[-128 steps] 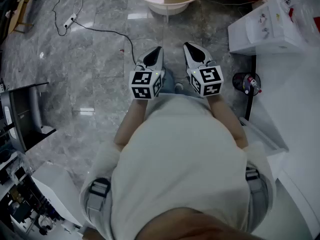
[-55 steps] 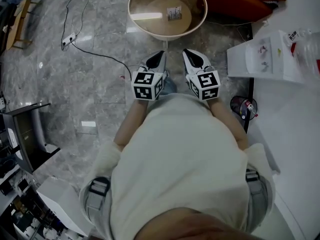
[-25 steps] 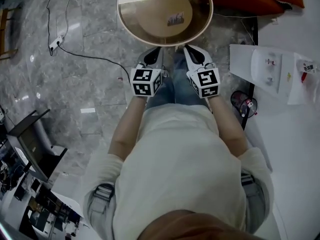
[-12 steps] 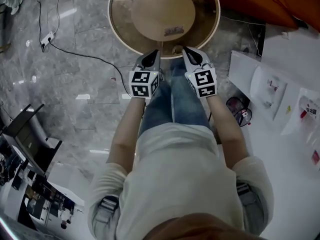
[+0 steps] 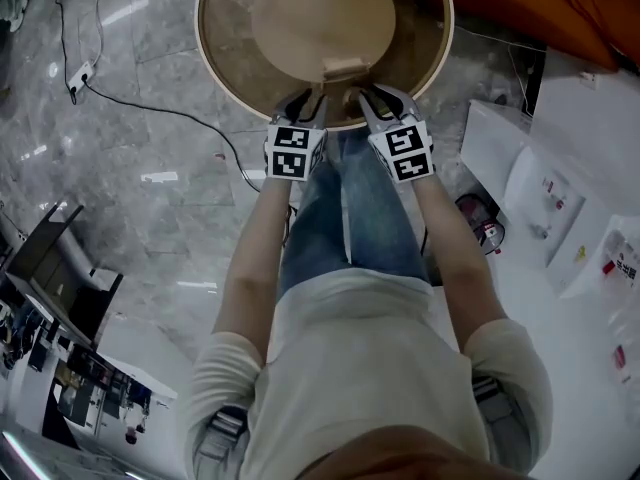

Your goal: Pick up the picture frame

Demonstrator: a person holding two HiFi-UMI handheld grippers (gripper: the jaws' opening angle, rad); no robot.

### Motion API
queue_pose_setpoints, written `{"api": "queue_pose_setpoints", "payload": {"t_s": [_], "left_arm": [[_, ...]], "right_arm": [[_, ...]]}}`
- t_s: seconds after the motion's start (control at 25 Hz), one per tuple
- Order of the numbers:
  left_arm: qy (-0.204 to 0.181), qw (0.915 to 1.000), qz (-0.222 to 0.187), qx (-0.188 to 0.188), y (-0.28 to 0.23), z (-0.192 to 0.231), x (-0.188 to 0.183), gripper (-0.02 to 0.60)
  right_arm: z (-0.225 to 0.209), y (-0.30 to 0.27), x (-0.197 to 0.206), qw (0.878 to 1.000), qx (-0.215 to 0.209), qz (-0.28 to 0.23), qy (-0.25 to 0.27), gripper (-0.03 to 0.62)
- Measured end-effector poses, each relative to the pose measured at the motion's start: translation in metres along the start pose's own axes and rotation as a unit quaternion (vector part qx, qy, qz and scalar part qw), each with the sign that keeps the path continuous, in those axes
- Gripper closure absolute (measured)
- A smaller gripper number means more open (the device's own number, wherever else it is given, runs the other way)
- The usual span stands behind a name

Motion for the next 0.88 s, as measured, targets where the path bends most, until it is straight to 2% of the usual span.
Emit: {"api": "queue_pose_setpoints", "payload": {"t_s": [0.16, 0.28, 0.52, 0.76, 0.88], "left_arm": [[-0.016, 0.9997, 0.016, 0.009, -0.028, 0.006, 0.013, 0.398], [-0.029, 0.9991, 0.027, 0.011, -0.047, 0.008, 0.018, 0.371], [-0.052, 0.9976, 0.042, 0.014, -0.073, 0.011, 0.02, 0.371], [-0.074, 0.9966, 0.032, 0.014, -0.087, 0.013, 0.019, 0.373], [-0.07, 0.997, 0.03, 0.013, -0.087, 0.013, 0.019, 0.403]], "right_arm": [[-0.02, -0.024, 0.011, 1.0, -0.001, 0.024, 0.017, 0.453], [-0.032, -0.04, 0.019, 0.999, -0.004, 0.038, 0.027, 0.409], [-0.046, -0.068, 0.029, 0.997, -0.023, 0.061, 0.048, 0.36], [-0.049, -0.085, 0.024, 0.994, -0.036, 0.063, 0.077, 0.359], [-0.048, -0.088, 0.024, 0.994, -0.042, 0.062, 0.082, 0.376]]}}
Point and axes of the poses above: the fingertips, and each gripper's own axes: y backward along the fingers, z to its left, x out of its underside, the point moved 10 cm from there along y, backward along the fingers, and after that the axes turned 6 degrees about -x, right-handed, at the moved point
